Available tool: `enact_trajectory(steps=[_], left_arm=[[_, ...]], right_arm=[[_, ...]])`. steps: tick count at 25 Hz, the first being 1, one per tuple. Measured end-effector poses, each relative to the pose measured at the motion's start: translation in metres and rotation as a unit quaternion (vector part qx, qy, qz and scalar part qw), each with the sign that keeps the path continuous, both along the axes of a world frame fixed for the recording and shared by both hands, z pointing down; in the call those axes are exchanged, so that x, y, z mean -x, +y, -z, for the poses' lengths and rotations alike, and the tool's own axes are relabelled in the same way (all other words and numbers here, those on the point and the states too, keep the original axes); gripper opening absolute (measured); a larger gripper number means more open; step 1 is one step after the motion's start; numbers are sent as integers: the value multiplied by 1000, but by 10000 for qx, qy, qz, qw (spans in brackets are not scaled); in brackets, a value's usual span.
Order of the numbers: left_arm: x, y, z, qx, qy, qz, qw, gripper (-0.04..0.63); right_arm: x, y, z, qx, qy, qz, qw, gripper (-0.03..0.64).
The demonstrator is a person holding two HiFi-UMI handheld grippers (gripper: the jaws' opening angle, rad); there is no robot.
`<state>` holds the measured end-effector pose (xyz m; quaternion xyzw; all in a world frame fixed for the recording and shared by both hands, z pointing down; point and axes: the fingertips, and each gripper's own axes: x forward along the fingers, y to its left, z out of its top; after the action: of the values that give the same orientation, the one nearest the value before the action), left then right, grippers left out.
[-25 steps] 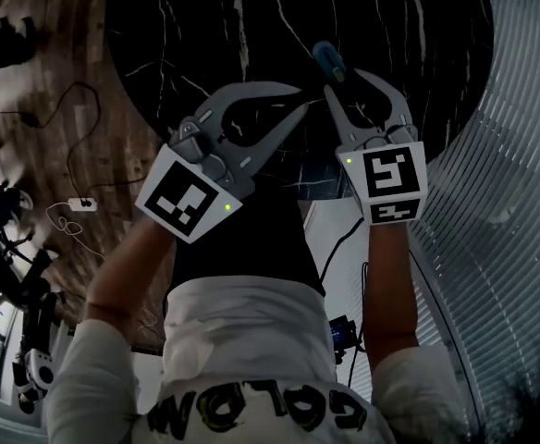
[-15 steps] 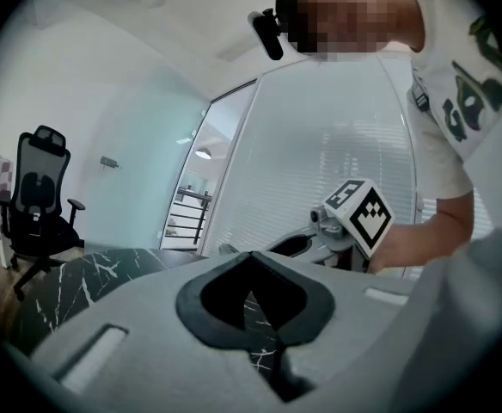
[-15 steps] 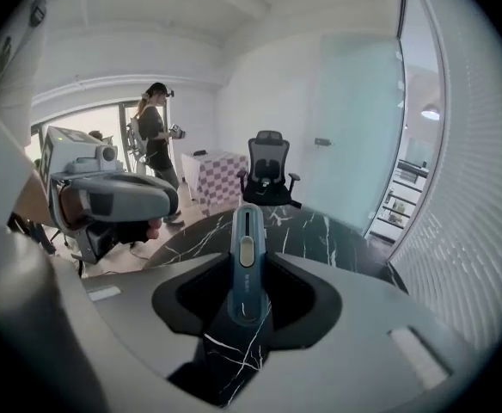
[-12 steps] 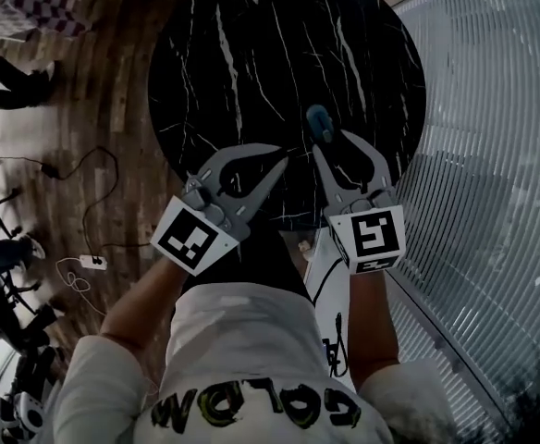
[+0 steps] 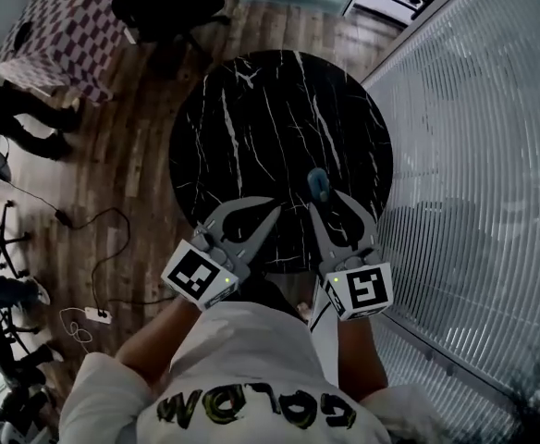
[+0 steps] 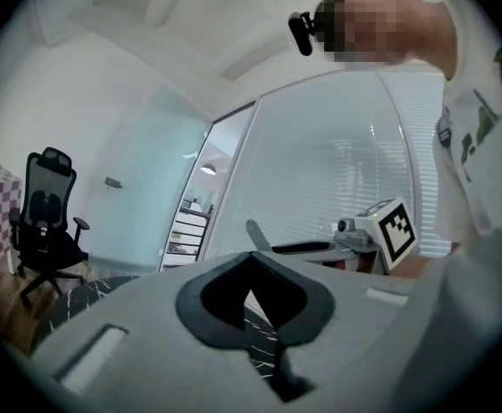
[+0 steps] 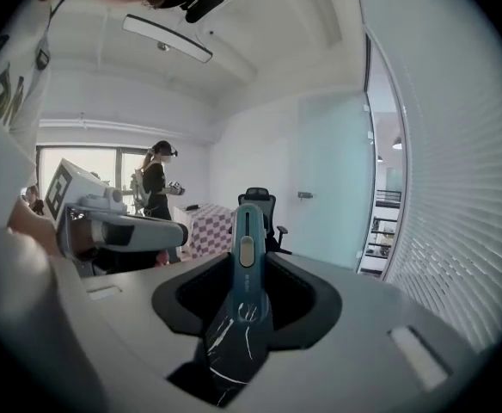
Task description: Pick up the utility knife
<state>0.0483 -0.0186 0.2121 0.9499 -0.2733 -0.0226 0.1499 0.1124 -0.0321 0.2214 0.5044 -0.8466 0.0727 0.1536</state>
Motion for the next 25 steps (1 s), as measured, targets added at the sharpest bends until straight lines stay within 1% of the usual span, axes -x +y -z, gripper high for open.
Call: enact_trajectory(steps=[1, 3, 5, 7, 12, 17, 25], left_arm=[[0, 3, 7, -7, -18, -14, 10000, 3], [1, 8, 22, -164, -26, -9, 9999, 3], [1, 13, 38, -360, 37, -2, 9993, 3], [-2, 20, 52, -472, 101, -63, 9988, 3], [-6, 39, 76, -492, 235, -175, 9984, 3], [-2, 49, 96, -512, 500, -37, 9974, 3], [-2, 59, 110, -630, 559, -146, 9963, 3]], right_arm=[[0, 4, 10, -102, -72, -18, 9999, 132], [3, 9, 27, -286, -199, -16, 9994, 132], [6, 16, 41, -423, -286, 7, 9987, 132], [8, 23, 52, -552, -317, 20, 9980, 132], [13, 41, 82, -863, -531, 37, 9948, 132], [20, 53, 100, -1026, -641, 108, 9926, 132], [15, 66, 118, -1291, -874, -22, 9878, 132]])
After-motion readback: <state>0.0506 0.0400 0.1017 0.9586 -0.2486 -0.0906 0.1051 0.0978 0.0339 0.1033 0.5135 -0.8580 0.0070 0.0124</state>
